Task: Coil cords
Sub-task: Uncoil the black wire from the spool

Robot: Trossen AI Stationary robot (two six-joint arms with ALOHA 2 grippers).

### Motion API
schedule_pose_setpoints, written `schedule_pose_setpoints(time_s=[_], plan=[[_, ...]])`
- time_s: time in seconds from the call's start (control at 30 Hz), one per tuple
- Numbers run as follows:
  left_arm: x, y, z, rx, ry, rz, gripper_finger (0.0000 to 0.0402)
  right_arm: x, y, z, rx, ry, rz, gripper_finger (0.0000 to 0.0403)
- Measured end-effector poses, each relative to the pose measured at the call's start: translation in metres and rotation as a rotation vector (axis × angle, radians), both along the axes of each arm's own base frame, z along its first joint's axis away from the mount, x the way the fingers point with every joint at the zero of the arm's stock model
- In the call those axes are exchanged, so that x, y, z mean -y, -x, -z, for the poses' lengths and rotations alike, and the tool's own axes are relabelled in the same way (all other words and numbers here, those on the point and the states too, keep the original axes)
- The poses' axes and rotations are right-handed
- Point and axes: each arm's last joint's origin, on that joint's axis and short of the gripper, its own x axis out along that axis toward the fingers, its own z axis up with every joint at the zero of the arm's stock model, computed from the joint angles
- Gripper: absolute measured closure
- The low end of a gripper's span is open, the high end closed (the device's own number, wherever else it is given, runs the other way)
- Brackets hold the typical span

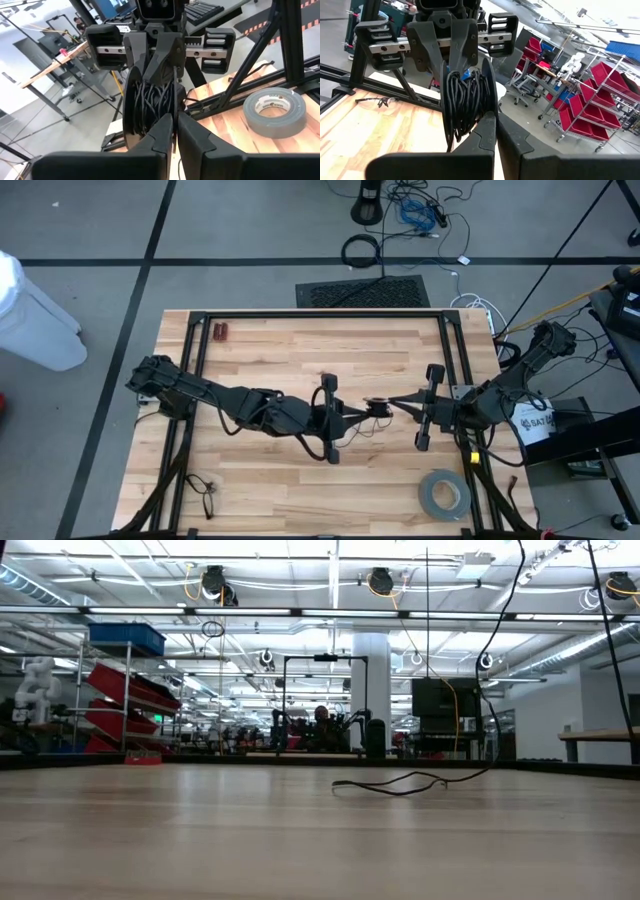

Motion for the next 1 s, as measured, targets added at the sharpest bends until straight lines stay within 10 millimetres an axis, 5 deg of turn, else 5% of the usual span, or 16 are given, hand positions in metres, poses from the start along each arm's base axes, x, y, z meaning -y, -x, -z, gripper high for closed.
schedule_pose_setpoints(time_s=[0.53, 0.87, 1.0], plan=[[0.0003, 0.0004, 0.0028, -0.023, 0.016, -0.005, 0.0292, -0.0001, 0.0, 0.0, 0.0, 0.0, -0.002, 0.0403], [-0.0018, 0.0003, 0.0012, -0.004, 0.01, -0.067, 0.0388, 0.0002, 0.0001, -0.0004, 0.003, -0.002, 0.001, 0.0403], [-0.0016, 0.0005, 0.0013, -0.002, 0.007, -0.084, 0.0395, 0.0003, 0.0002, -0.0004, 0.003, -0.002, 0.003, 0.0403]])
